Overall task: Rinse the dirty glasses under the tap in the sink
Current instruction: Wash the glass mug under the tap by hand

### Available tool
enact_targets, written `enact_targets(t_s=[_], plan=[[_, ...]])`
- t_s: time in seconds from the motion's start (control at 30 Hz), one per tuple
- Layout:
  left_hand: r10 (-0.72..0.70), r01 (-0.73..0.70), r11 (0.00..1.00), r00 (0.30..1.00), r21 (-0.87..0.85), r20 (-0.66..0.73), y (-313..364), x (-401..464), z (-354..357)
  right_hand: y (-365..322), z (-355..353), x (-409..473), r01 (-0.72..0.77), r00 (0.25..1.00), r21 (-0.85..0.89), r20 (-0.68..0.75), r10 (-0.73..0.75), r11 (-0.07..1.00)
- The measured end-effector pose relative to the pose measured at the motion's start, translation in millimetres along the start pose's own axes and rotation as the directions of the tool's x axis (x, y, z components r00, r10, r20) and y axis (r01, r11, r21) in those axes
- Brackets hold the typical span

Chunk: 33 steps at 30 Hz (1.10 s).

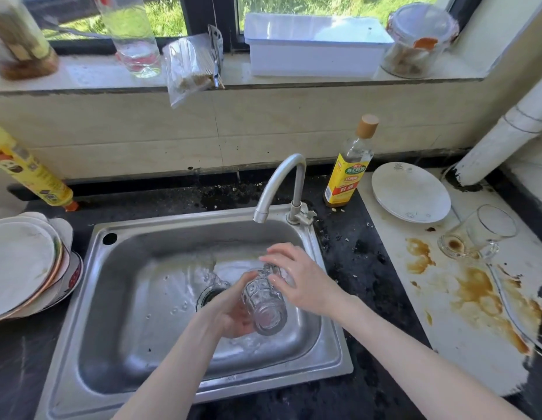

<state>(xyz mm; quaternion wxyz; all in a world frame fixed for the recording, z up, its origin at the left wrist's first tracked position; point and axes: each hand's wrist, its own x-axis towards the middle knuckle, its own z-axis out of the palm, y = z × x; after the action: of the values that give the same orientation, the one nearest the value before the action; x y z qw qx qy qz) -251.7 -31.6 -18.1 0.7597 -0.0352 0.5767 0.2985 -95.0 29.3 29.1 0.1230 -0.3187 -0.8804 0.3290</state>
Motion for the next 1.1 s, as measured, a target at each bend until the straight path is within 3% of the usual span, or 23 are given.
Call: enact_targets(t_s=[0.07,0.1,0.2,0.3,0.37,0.47,0.57,0.63,0.7,0.73,0.8,0.93,1.1], plan=[[-0.008,0.006,0.998,0.999,0.059,0.038,1.3,-3.5,-1.0,1.2,-7.7,-2.4,0.282,0.959,-0.249,0.075,-0.272,0.926],[-0.013,0.007,0.996,0.998,0.086,0.060,2.9,-4.6,-0.6,-0.6,-13.5,-3.4,0.364,0.931,-0.320,0.128,-0.341,0.875],[-0.002,-0.008,0.981,0.999,0.196,0.051,6.7,-11.4,4.4,-13.5,-25.6,-5.4,0.416,0.898,-0.412,0.325,-0.296,0.811],[0.010,-0.027,0.967,0.998,0.255,0.067,8.7,-15.3,12.5,-22.0,-28.8,-3.1,0.175,0.882,-0.316,0.470,-0.006,0.933],[0.015,-0.037,0.969,0.996,0.245,0.088,6.8,-17.4,16.5,-22.1,-25.2,-4.6,-0.017,0.877,-0.180,0.470,0.102,0.983],[0.144,-0.159,0.969,0.986,0.192,0.089,3.4,-16.7,14.7,-11.7,-19.5,-15.9,-0.263,0.893,0.003,0.381,0.242,0.965],[0.272,-0.278,0.942,0.961,0.188,0.057,3.0,-21.7,14.6,1.1,-14.0,-28.6,-0.451,0.885,0.255,0.255,0.390,0.855],[0.413,-0.417,0.819,0.905,0.393,0.100,0.2,-32.0,19.5,5.9,-12.6,-36.2,-0.495,0.865,0.463,0.186,0.466,0.735],[0.566,-0.551,0.537,0.797,0.639,0.210,-3.3,-44.3,27.6,6.5,-14.0,-44.2,-0.472,0.853,0.620,0.140,0.503,0.627],[0.621,-0.581,0.405,0.741,0.706,0.254,-4.9,-47.6,31.8,5.7,-15.8,-49.3,-0.453,0.853,0.661,0.127,0.506,0.598],[0.705,-0.624,0.246,0.640,0.742,0.305,-9.5,-53.1,40.4,0.8,-21.0,-61.3,-0.422,0.860,0.686,0.095,0.501,0.593],[0.763,-0.666,0.031,0.498,0.746,0.412,-29.2,-66.8,62.0,-15.7,-30.0,-104.8,-0.360,0.848,0.726,-0.008,0.530,0.586],[0.663,-0.661,-0.130,0.496,0.739,0.560,-92.8,-83.4,80.2,-40.8,-24.9,-193.8,-0.406,0.786,0.679,-0.081,0.613,0.611]])
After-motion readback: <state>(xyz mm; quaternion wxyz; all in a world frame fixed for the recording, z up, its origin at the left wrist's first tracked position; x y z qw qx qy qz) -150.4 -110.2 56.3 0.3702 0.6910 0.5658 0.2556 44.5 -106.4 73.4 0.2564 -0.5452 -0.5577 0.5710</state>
